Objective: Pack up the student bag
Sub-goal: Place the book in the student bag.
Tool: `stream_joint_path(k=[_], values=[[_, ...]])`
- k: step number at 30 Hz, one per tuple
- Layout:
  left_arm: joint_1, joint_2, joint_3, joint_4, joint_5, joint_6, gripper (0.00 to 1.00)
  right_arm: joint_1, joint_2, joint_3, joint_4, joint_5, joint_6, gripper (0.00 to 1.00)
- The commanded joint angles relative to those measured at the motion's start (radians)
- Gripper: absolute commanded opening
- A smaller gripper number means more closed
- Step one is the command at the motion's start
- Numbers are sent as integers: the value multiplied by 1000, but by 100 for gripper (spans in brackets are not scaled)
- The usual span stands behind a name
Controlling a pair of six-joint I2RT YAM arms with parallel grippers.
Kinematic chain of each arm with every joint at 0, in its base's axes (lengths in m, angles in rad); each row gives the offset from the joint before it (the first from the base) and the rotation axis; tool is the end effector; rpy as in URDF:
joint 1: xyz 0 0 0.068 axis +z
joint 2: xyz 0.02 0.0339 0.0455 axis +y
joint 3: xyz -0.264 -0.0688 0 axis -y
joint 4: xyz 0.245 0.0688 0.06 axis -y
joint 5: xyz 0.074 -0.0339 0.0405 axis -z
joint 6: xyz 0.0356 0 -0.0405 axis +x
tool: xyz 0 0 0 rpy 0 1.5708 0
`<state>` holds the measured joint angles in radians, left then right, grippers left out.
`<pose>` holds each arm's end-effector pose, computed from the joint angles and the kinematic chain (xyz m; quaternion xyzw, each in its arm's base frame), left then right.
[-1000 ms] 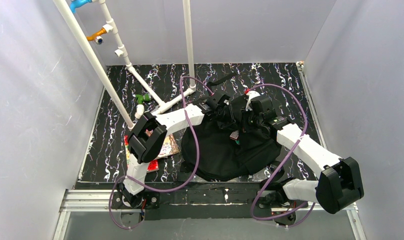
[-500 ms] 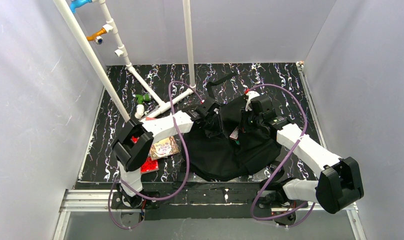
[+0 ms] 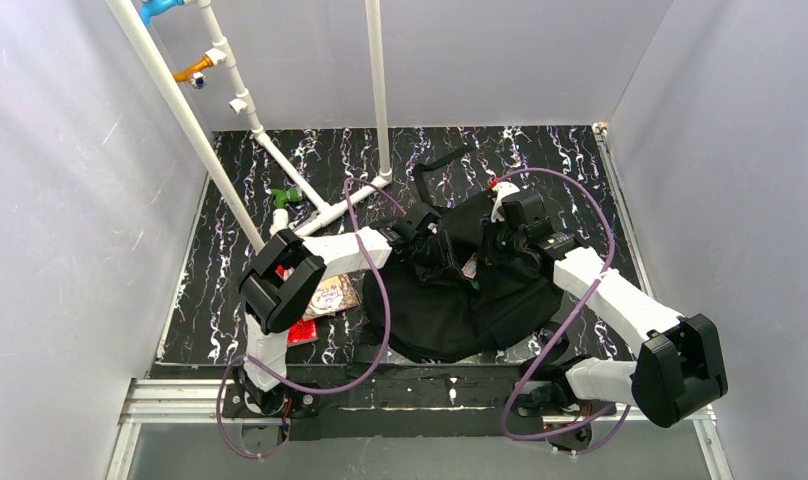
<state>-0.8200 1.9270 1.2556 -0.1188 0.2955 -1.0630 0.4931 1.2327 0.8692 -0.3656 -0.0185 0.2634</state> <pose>0.2771 -0.3121 0.1787 -0.0553 0.9148 -0.3844 0.1114 0.2327 0.1258 0.2585 -0.1083 0.9063 0.1587 0.3765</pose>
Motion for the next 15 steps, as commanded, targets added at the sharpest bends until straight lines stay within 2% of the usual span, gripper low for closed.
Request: stream_joint_path(k=[1, 4, 10, 12, 15], values=[[-1, 1, -10, 69, 47, -54, 39, -1, -32, 16, 29, -36, 6, 1], [-3, 30, 10, 68, 59, -62, 29, -1, -26, 14, 29, -39, 6, 1], [-13, 60, 11, 92, 66, -106, 18, -1, -33, 10, 40, -44, 22, 1], [-18, 63, 6, 94, 66, -111, 18, -1, -32, 10, 40, -44, 21, 1], [-19, 71, 11, 99, 67, -115, 25, -1, -30, 11, 43, -48, 22, 1]])
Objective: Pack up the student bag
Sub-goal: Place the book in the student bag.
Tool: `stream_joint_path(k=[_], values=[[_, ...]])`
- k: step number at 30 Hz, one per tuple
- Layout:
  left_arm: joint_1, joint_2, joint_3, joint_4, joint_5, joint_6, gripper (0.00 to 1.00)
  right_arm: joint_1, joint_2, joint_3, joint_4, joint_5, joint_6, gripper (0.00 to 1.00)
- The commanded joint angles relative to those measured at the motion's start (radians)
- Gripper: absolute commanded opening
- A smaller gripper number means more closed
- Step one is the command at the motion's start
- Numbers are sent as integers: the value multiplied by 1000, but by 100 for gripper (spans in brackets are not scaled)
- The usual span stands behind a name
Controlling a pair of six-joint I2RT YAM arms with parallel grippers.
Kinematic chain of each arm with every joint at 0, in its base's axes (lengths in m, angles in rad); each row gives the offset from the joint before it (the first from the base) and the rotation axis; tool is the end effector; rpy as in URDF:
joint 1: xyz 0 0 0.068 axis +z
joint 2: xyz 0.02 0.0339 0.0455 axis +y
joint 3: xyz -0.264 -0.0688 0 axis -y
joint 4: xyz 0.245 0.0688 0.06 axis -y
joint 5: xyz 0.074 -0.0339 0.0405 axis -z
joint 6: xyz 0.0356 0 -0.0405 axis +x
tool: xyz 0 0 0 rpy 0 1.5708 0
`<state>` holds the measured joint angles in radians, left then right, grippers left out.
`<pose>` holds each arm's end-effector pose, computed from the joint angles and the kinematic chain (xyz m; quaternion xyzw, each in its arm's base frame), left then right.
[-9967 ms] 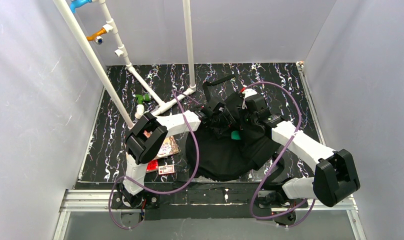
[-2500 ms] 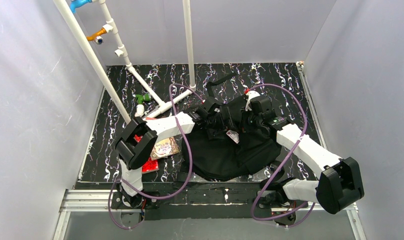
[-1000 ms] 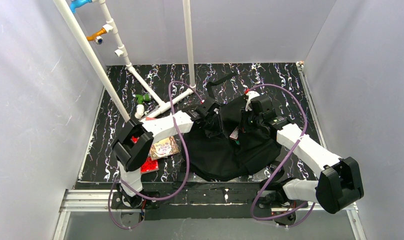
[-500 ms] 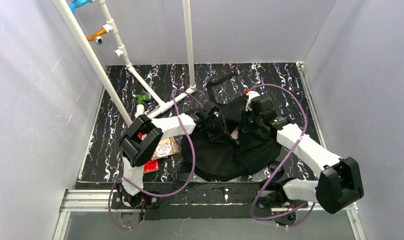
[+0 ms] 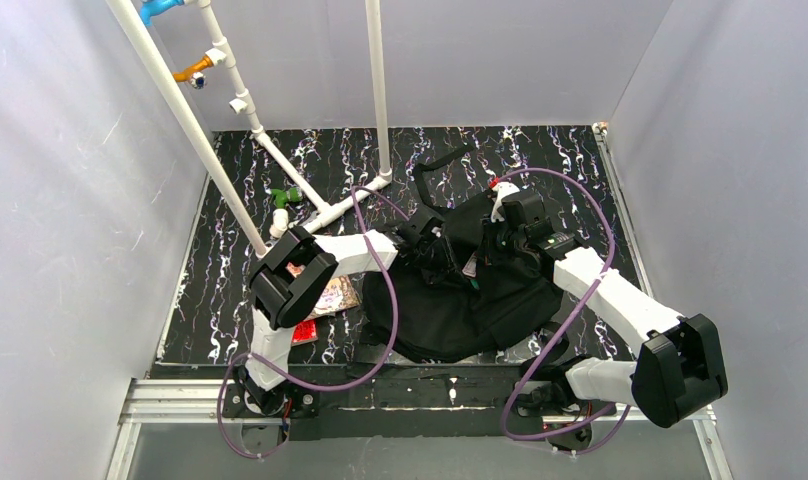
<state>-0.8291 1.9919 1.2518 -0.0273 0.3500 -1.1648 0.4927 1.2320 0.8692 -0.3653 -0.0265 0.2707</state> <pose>0.2792 -0.3228 0.1589 -0.0843 0.9050 -0.4103 0.0744 0.2325 0.1259 0.2587 -0.1065 0.9062 0.1636 0.3750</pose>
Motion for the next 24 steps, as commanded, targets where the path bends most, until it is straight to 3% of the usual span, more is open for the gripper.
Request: stream_joint_path(k=[1, 3, 4, 6, 12, 18, 24], values=[[-8, 10, 23, 1, 10, -8, 26, 0, -29, 11, 43, -41, 15, 1], [-9, 23, 62, -38, 3, 27, 26, 0, -29, 10, 43, -39, 16, 1], [-9, 30, 88, -66, -3, 46, 21, 0, -29, 8, 42, -36, 15, 1], [-9, 19, 139, -149, -46, 101, 0, 0, -32, 6, 40, -24, 13, 1], [-53, -224, 77, -212, -288, 198, 0, 0, -32, 45, 6, 68, -35, 1], [-67, -367, -120, 104, -203, 105, 0, -5, -20, 77, 8, 102, -49, 1], [-66, -286, -81, 74, -160, 100, 0, -17, 63, 109, 24, 21, -29, 1]])
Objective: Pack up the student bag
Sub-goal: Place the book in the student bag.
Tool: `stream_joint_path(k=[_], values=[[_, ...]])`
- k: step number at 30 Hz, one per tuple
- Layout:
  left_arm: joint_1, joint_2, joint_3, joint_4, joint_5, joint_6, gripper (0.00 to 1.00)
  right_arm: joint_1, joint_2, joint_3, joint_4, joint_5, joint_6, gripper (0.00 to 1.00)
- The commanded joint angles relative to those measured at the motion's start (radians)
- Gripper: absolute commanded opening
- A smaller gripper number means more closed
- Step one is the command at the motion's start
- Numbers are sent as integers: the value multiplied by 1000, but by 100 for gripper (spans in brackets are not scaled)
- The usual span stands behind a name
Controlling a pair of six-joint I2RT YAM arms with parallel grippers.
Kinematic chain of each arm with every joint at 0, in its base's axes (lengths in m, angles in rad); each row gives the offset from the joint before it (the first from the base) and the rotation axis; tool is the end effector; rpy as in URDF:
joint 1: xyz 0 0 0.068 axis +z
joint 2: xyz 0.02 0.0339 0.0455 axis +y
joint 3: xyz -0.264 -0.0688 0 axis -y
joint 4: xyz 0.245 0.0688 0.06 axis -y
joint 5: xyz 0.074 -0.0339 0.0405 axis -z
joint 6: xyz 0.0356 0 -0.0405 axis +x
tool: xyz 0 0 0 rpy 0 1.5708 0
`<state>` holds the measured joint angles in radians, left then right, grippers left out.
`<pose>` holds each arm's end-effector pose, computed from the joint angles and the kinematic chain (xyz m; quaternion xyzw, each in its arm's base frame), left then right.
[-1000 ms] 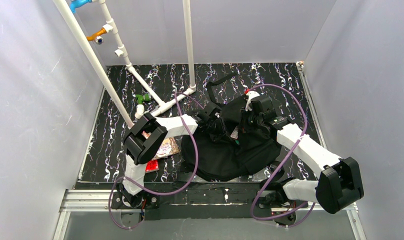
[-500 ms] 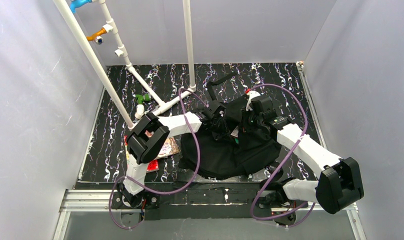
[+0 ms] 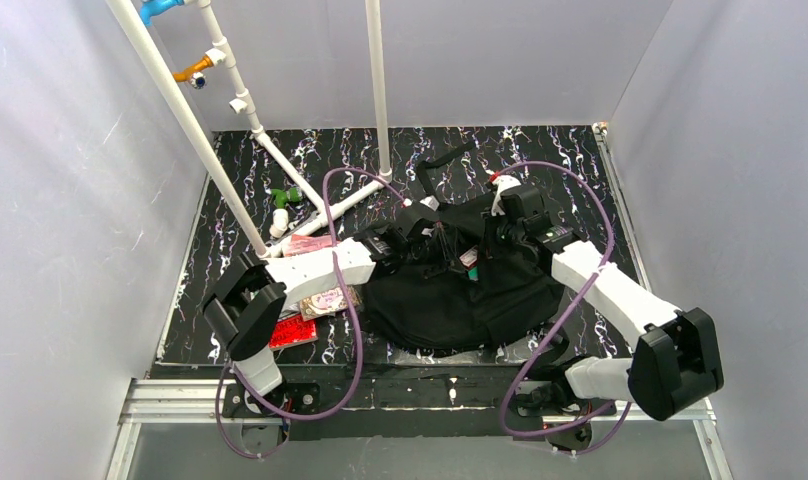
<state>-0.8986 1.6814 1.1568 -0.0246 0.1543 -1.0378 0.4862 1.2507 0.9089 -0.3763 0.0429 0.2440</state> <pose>0.2351 -0.3042 0.2481 -0.0229 0.8703 -0.4397 0.2209 0.2398 0.1250 0.2664 -0.1012 0.9047 0.1294 0.3932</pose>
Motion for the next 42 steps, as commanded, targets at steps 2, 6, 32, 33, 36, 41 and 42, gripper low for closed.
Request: stream_joint_path(k=[2, 6, 32, 33, 36, 41, 42], values=[[4, 42, 9, 68, 44, -37, 0, -11, 61, 77, 20, -102, 1, 9], [8, 44, -20, 69, 54, -49, 0, -11, 48, 75, -28, -174, 5, 28], [24, 26, -63, 71, 58, -57, 0, -101, 74, -131, 367, -457, 483, 52], [24, 27, -63, 71, 57, -56, 0, -107, 83, -148, 407, -458, 500, 52], [24, 32, -60, 72, 59, -62, 0, -136, 104, -194, 494, -482, 557, 53], [24, 36, -60, 72, 67, -65, 0, -157, 139, -227, 589, -466, 611, 54], [24, 36, -61, 72, 67, -66, 0, -164, 153, -242, 641, -487, 641, 54]])
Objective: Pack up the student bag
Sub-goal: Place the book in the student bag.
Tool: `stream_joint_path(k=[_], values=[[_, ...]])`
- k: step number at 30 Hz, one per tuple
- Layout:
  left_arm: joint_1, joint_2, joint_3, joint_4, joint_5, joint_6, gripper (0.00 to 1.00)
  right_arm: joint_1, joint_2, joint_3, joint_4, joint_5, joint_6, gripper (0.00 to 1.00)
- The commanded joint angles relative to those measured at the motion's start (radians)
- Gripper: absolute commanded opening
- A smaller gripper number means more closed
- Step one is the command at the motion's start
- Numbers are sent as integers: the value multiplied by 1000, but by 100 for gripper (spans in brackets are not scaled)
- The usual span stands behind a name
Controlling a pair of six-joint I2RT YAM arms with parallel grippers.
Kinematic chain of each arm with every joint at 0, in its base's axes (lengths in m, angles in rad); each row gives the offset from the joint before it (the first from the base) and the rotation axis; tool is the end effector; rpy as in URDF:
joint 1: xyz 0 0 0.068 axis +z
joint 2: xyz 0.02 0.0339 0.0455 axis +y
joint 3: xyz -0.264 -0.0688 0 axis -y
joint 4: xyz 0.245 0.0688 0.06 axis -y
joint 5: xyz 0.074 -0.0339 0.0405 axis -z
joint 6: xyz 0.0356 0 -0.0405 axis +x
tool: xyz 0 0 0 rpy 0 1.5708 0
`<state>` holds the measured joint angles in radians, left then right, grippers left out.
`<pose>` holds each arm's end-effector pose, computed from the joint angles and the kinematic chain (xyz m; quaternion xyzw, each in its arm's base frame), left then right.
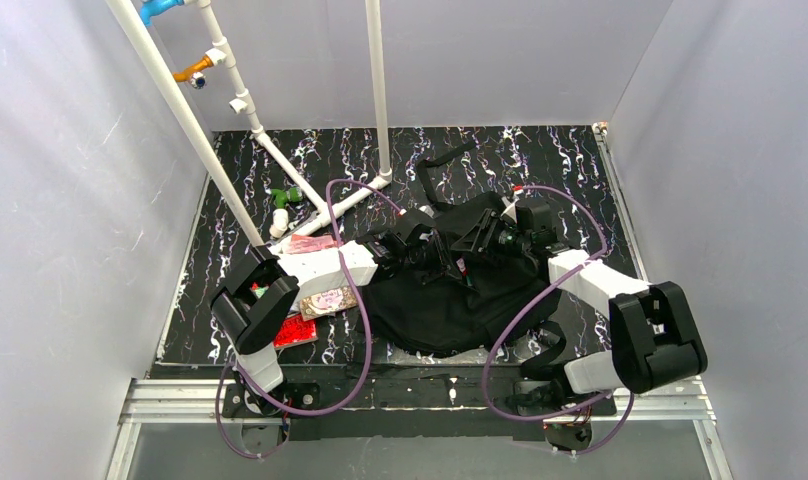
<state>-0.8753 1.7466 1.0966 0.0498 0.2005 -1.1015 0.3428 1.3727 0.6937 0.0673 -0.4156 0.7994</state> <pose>0.2428 -0.3019 0.2114 -0.0529 0.8797 -0.4363 0.1813 0.2623 0.1089 0.2040 0.1038 0.8671 0.3980 0.2809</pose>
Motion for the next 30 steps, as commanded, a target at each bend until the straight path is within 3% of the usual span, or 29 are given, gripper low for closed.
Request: stream_joint_path(k=[1, 9, 14, 19, 21, 23, 30], values=[[1, -30, -3, -1, 21, -4, 0, -26, 46, -36, 242, -42, 105, 54], [1, -44, -16, 0, 14, -8, 0, -56, 155, -10, 343, -123, 120, 58], [1, -40, -23, 1, 19, -14, 0, -65, 210, 16, 391, -189, 133, 30], [1, -43, -24, 1, 13, -16, 0, -65, 220, 35, 344, -213, 80, 16], [1, -40, -23, 1, 14, -16, 0, -65, 218, 46, 309, -217, 49, 18], [1, -37, -22, 1, 17, -16, 0, -65, 212, 53, 276, -217, 13, 27], [1, -44, -28, -3, 3, -6, 0, -64, 219, 73, 211, -247, -71, 22]])
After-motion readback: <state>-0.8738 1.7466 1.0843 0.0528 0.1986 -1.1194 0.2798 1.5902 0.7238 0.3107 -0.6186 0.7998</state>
